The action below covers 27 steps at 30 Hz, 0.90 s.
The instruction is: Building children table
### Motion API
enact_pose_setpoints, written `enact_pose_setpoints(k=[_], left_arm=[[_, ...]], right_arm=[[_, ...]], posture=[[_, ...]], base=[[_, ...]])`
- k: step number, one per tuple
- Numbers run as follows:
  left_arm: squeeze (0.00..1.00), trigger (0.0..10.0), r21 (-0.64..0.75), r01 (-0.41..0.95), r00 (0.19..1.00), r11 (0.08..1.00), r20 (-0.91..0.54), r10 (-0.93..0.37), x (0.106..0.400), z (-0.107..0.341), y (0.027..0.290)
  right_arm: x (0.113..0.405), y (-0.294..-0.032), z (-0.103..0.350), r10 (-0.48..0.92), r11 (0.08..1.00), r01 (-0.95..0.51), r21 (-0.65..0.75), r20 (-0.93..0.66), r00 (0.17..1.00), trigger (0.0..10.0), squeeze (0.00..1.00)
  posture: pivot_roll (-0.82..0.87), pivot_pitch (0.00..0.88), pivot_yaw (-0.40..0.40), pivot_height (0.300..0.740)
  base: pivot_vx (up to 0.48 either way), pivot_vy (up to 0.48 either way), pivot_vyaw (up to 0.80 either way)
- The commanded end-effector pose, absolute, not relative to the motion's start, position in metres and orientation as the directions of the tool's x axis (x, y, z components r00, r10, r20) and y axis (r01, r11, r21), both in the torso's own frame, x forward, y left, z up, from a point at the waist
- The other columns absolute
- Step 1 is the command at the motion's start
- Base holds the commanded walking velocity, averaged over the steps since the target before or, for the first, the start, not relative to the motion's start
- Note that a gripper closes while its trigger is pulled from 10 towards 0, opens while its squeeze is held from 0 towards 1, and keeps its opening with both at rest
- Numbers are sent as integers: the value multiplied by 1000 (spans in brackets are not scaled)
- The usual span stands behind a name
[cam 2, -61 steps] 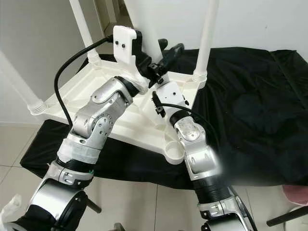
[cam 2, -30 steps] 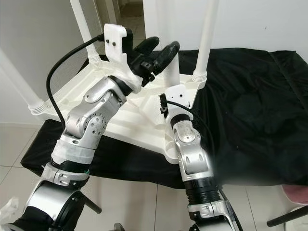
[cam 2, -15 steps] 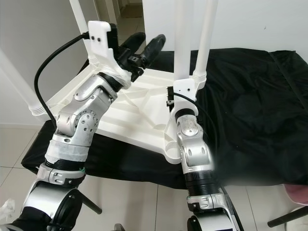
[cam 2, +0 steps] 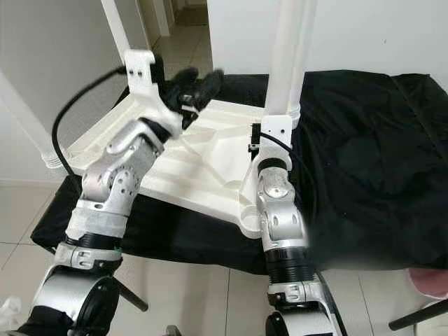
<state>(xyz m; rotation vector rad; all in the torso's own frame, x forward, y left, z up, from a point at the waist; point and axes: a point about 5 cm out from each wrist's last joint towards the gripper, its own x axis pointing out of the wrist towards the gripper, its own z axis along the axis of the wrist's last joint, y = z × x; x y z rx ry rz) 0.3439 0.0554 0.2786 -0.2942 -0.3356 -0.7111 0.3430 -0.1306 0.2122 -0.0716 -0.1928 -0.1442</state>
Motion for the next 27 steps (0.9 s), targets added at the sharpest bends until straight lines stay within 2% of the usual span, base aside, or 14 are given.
enact_pose_setpoints(k=[1, 12, 18, 21, 24, 27], left_arm=[[0, 10000, -212, 511, 839, 833, 334, -429, 351, 273, 66], [0, 10000, -163, 460, 875, 873, 248, -415, 347, 241, 77], [0, 10000, -25, 465, 865, 885, 224, -448, 335, 220, 83], [0, 10000, -15, 504, 846, 864, 209, -490, 328, 209, 82], [0, 10000, 29, 618, 767, 786, 196, -610, 312, 199, 72], [0, 10000, 29, 668, 728, 744, 178, -662, 304, 193, 68]], right_arm=[[343, -127, 214, -128, 989, 139, -40, 210, 969, 10000, 0], [336, -129, 211, -120, 988, 139, -62, 244, 962, 10000, 0], [333, -136, 209, -141, 985, 161, -66, 244, 960, 10000, 0], [331, -140, 208, -146, 983, 169, -76, 247, 958, 10000, 0], [333, -143, 210, -148, 982, 173, -81, 249, 957, 10000, 0], [333, -144, 211, -148, 981, 174, -84, 256, 955, 10000, 0]], posture=[[-72, 16, 89, 740], [-70, 20, 87, 740], [-77, 13, 86, 740], [-79, 14, 81, 740], [-66, 12, 71, 740], [-61, 4, 67, 740]], base=[[0, 0, 0], [0, 0, 0], [0, 0, 0], [0, 0, 0], [0, 0, 0], [0, 0, 0]])
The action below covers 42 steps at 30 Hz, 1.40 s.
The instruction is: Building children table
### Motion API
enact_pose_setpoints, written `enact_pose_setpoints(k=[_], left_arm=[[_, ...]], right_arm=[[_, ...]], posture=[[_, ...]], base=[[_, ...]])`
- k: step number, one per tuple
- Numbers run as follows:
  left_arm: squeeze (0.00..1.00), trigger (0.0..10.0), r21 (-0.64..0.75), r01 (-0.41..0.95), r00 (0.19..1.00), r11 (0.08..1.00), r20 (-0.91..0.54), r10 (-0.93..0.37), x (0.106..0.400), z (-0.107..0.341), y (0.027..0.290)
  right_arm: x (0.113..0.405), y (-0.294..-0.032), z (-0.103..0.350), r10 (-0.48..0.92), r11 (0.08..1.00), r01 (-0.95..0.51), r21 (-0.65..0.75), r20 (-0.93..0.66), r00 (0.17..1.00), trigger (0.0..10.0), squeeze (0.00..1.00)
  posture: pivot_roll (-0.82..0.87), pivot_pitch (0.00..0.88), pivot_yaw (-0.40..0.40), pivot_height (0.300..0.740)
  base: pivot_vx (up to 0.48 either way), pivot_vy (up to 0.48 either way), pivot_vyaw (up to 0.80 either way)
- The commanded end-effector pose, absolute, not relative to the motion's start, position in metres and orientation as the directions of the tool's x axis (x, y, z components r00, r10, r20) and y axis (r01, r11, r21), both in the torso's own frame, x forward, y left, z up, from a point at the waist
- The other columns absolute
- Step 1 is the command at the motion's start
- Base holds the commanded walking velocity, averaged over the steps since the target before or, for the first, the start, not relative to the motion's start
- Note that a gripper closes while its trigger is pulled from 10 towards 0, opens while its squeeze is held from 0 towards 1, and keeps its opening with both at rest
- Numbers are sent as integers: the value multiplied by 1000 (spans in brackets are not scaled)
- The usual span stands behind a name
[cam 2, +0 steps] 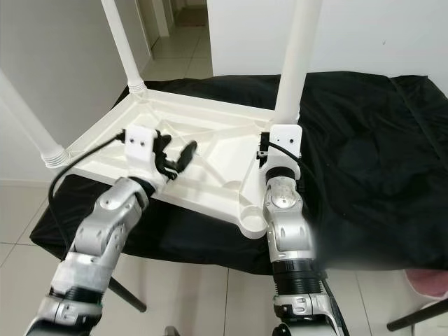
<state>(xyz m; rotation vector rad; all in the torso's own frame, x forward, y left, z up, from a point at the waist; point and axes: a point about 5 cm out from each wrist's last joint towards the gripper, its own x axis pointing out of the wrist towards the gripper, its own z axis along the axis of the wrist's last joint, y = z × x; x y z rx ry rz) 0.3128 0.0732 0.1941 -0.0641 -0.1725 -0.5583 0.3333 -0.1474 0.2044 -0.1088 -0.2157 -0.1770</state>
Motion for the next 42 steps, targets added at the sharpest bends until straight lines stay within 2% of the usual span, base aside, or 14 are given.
enact_pose_setpoints(k=[1, 9, 20, 35, 42], left_arm=[[0, 10000, 29, 668, 728, 744, 178, -662, 304, 193, 68], [0, 10000, 111, 714, 695, 691, 5, -719, 286, 149, 60], [0, 10000, 247, 722, 687, 646, -147, -712, 282, 120, 62], [0, 10000, 285, 676, 730, 680, -126, -672, 290, 122, 53], [0, 10000, 306, 688, 714, 659, -121, -690, 288, 122, 37]], right_arm=[[333, -144, 211, -148, 981, 174, -84, 256, 955, 10000, 0], [333, -144, 207, -146, 980, 174, -98, 242, 959, 10000, 0], [333, -149, 208, -155, 971, 194, -140, 247, 957, 10000, 0], [333, -148, 206, -154, 970, 194, -150, 241, 958, 10000, 0], [336, -146, 209, -144, 971, 185, -153, 245, 959, 10000, 0]], posture=[[-61, 4, 67, 740], [-60, 10, 63, 740], [-62, 22, 63, 740], [-54, 25, 60, 740], [-50, 30, 55, 740]], base=[[0, 0, 0], [0, 0, 0], [0, 0, 0], [0, 0, 0], [0, 0, 0]])
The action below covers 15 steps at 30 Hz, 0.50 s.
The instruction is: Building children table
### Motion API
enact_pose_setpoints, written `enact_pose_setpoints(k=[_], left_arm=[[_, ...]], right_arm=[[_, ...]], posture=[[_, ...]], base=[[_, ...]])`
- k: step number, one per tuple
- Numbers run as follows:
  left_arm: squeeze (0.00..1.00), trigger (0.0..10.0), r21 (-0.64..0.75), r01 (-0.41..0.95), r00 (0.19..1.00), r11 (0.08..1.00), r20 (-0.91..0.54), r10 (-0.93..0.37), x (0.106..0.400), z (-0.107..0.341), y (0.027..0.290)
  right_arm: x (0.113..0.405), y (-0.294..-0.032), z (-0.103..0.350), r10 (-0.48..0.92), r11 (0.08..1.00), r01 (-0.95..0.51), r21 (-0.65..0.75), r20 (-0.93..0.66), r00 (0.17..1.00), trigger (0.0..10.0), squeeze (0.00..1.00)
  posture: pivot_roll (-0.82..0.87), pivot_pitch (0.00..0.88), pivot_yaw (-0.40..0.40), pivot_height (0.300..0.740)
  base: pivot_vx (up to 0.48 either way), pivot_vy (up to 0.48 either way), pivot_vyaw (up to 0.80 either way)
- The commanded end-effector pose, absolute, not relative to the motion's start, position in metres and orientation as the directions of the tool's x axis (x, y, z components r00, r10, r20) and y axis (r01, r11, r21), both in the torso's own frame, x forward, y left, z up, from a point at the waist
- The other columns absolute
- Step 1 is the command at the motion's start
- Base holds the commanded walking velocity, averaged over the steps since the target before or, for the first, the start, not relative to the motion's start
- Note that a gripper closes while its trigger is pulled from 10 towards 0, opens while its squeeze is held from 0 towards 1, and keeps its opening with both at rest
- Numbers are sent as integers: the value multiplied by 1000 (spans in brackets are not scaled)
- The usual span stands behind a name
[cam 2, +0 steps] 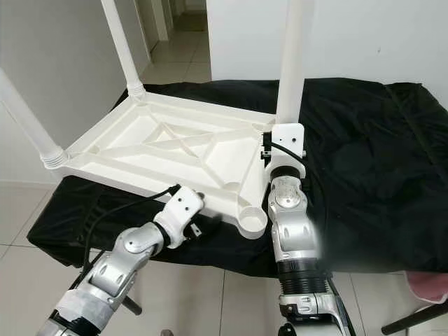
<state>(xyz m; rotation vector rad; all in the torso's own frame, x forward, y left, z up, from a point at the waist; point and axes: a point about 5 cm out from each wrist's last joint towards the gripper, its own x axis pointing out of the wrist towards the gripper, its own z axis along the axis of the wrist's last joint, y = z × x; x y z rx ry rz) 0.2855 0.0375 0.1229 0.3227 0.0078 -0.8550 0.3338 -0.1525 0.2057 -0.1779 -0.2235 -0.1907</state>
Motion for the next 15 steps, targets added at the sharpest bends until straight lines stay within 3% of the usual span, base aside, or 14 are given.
enact_pose_setpoints(k=[1, 15], left_arm=[[0, 10000, 306, 688, 714, 659, -121, -690, 288, 122, 37], [0, 10000, 319, 718, 674, 618, -98, -732, 287, 126, 6]], right_arm=[[336, -146, 209, -144, 971, 185, -153, 245, 959, 10000, 0], [334, -144, 207, -128, 974, 167, -151, 239, 963, 10000, 0]], posture=[[-50, 30, 55, 740], [-50, 40, 51, 740]], base=[[0, 0, 0], [0, 0, 0]])
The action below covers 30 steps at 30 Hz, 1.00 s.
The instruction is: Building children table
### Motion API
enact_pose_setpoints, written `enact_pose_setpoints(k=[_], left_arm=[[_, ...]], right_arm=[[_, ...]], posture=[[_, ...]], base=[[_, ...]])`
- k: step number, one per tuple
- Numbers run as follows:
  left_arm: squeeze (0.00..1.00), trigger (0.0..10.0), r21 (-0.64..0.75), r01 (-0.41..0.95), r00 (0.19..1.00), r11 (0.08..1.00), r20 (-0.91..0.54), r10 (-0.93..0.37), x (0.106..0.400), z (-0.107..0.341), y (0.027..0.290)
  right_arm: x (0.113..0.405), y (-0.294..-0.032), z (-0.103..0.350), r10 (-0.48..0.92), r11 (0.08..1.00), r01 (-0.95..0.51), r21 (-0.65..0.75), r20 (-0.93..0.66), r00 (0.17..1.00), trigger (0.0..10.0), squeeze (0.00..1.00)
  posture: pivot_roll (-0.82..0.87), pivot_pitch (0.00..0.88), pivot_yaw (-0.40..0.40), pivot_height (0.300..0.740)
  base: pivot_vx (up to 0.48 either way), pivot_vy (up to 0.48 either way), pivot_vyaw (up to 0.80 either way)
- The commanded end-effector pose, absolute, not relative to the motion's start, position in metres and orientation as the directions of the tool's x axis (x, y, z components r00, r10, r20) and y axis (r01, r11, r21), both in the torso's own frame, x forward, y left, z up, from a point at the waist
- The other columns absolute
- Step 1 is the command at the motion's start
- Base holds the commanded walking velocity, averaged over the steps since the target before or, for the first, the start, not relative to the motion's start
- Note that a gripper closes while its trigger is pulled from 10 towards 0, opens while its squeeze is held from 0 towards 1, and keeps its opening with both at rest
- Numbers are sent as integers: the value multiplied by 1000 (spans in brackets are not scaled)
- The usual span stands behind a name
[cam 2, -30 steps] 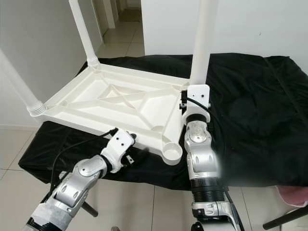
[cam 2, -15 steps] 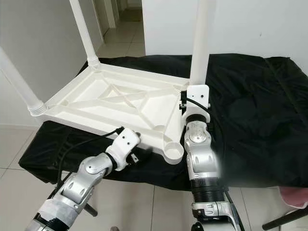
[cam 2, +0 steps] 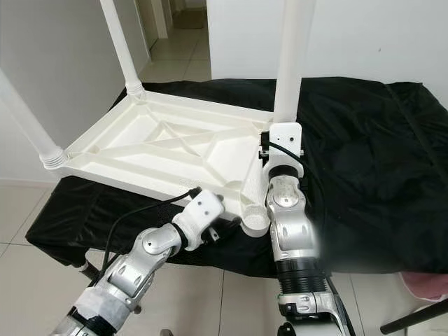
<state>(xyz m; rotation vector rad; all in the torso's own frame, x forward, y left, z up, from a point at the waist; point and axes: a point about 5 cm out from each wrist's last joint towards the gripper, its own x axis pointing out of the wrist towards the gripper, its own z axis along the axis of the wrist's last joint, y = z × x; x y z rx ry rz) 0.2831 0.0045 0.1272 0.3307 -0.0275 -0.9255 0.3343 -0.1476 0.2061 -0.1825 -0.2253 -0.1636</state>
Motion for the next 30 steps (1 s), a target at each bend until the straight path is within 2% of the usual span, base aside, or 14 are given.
enact_pose_setpoints(k=[1, 11, 17, 20, 30], left_arm=[[0, 10000, 322, 722, 668, 613, -93, -738, 287, 128, 2], [0, 10000, 336, 740, 634, 582, -60, -771, 289, 139, -23], [0, 10000, 340, 734, 639, 588, -51, -767, 293, 143, -26], [0, 10000, 343, 725, 649, 597, -50, -759, 295, 143, -24], [0, 10000, 227, 753, 635, 617, -7, -773, 284, 147, 7]], right_arm=[[334, -145, 206, -130, 974, 168, -150, 237, 963, 10000, 0], [332, -147, 204, -141, 973, 177, -145, 228, 963, 10000, 0], [331, -148, 202, -147, 973, 181, -143, 222, 964, 10000, 0], [329, -148, 200, -150, 973, 182, -139, 216, 965, 10000, 0], [310, -144, 186, -104, 986, 127, -109, 202, 974, 10000, 0]], posture=[[-51, 48, 53, 740], [-55, 61, 64, 740], [-59, 61, 66, 740], [-57, 62, 72, 740], [-45, 58, 61, 740]], base=[[0, 0, 0], [0, 0, 0], [0, 0, 0], [0, 0, 0], [0, 0, 0]])
